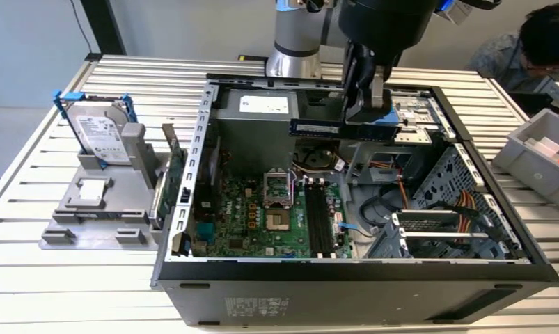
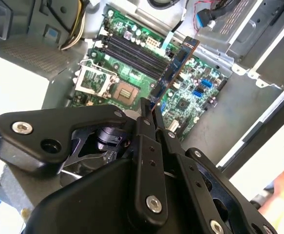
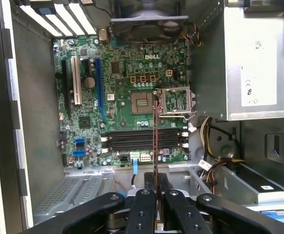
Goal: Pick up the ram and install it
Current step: 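Insert the ram into the slot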
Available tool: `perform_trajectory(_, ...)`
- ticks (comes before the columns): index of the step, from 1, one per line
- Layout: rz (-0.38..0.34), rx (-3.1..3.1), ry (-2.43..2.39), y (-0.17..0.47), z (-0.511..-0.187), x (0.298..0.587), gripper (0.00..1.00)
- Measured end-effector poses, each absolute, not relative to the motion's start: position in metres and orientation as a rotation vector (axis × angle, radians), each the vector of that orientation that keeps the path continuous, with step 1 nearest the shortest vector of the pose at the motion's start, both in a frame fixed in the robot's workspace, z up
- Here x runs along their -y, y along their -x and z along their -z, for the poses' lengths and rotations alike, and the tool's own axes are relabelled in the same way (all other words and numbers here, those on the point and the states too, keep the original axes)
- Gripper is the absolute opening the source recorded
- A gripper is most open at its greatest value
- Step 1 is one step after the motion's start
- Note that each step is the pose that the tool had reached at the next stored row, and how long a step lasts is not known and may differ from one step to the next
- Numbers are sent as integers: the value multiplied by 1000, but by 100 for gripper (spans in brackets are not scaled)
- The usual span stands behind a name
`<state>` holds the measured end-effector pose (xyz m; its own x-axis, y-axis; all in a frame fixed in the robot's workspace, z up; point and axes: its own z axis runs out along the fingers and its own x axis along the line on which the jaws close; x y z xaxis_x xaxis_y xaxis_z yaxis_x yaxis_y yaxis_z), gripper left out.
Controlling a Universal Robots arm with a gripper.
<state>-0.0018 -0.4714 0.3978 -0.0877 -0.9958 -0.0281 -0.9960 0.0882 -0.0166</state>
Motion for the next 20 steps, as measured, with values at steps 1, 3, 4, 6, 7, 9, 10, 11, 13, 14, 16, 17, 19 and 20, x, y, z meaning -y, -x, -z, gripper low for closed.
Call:
perform_trajectory(1, -10, -2294, 2100, 0, -398, 471, 0)
perform_trajectory(3, -10, -2294, 2100, -2, -398, 471, 0)
perform_trajectory(4, -10, -2294, 2100, -4, -398, 471, 0)
perform_trajectory(6, -10, -2293, 2100, -5, -398, 471, 0)
perform_trajectory(7, -10, -2294, 2100, -5, -398, 471, 0)
perform_trajectory(9, -10, -2294, 2100, -5, -398, 470, 0)
perform_trajectory(10, -10, -2294, 2100, -5, -398, 470, 0)
perform_trajectory(11, -10, -2294, 2100, -5, -398, 470, 0)
perform_trajectory(13, -10, -2294, 2100, -5, -398, 470, 0)
perform_trajectory(14, -10, -2294, 2100, -5, -398, 470, 0)
perform_trajectory(16, -10, -2294, 2100, -5, -398, 470, 0)
perform_trajectory(17, -10, -2294, 2100, -5, -398, 470, 0)
perform_trajectory(19, -10, -2294, 2100, -5, -398, 470, 0)
perform_trajectory(20, -10, -2294, 2100, -5, -398, 470, 0)
